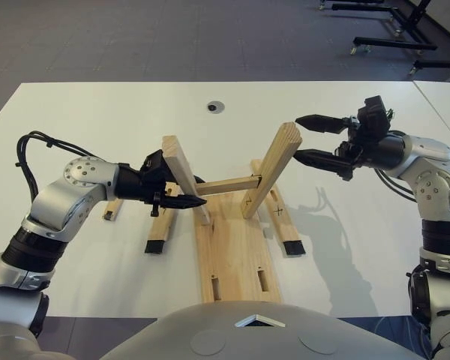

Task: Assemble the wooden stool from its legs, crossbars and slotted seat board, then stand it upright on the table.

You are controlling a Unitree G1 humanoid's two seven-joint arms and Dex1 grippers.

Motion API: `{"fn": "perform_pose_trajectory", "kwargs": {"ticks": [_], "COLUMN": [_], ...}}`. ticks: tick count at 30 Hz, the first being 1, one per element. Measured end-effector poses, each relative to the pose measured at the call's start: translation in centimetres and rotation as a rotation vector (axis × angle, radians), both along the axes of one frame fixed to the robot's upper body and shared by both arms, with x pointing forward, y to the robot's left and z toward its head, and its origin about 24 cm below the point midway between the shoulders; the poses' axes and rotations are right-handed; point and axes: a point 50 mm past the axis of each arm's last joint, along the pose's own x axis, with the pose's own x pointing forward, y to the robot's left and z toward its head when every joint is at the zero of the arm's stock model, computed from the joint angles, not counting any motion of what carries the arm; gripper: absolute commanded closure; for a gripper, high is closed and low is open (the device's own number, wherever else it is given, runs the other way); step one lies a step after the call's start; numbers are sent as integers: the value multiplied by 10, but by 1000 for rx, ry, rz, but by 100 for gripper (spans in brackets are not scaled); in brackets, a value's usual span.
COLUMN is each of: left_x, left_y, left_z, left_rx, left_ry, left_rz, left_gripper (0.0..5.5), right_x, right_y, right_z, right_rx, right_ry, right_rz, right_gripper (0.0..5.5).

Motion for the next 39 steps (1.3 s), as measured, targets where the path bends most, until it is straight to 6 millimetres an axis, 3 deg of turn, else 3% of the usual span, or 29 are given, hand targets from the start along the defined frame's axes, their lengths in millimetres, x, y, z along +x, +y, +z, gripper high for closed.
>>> {"fn": "perform_pose_trajectory", "kwargs": {"ticks": [4, 6, 9, 15, 22, 30, 34, 39], "left_x": [0, 0, -5, 0, -4, -13, -16, -21], "left_y": [1, 1, 2, 2, 8, 28, 41, 66], "left_z": [-1, -2, -28, -20, -1, -12, 5, 55], "left_rx": [-10, -11, 134, 117, 56, 130, 55, -212], "left_ry": [-13, -30, -12, -90, -197, -161, -215, -410], "left_rz": [-3, 2, 27, 68, 77, 155, 273, 491], "left_gripper": [347, 296, 258, 167, 167, 167, 167, 167], "right_x": [0, -1, 0, 3, 2, 2, 2, -7], "right_y": [0, -1, 3, 3, 6, 5, -8, -27], "right_z": [1, 1, 0, 0, -1, 1, 7, 20], "right_rx": [2, 3, 16, 31, 38, 43, 30, 43], "right_ry": [-4, -9, -22, -36, -37, -44, -56, -71], "right_rz": [6, 10, 16, 0, 1, 1, -34, -47], "right_gripper": [41, 41, 41, 41, 41, 41, 41, 41]}}
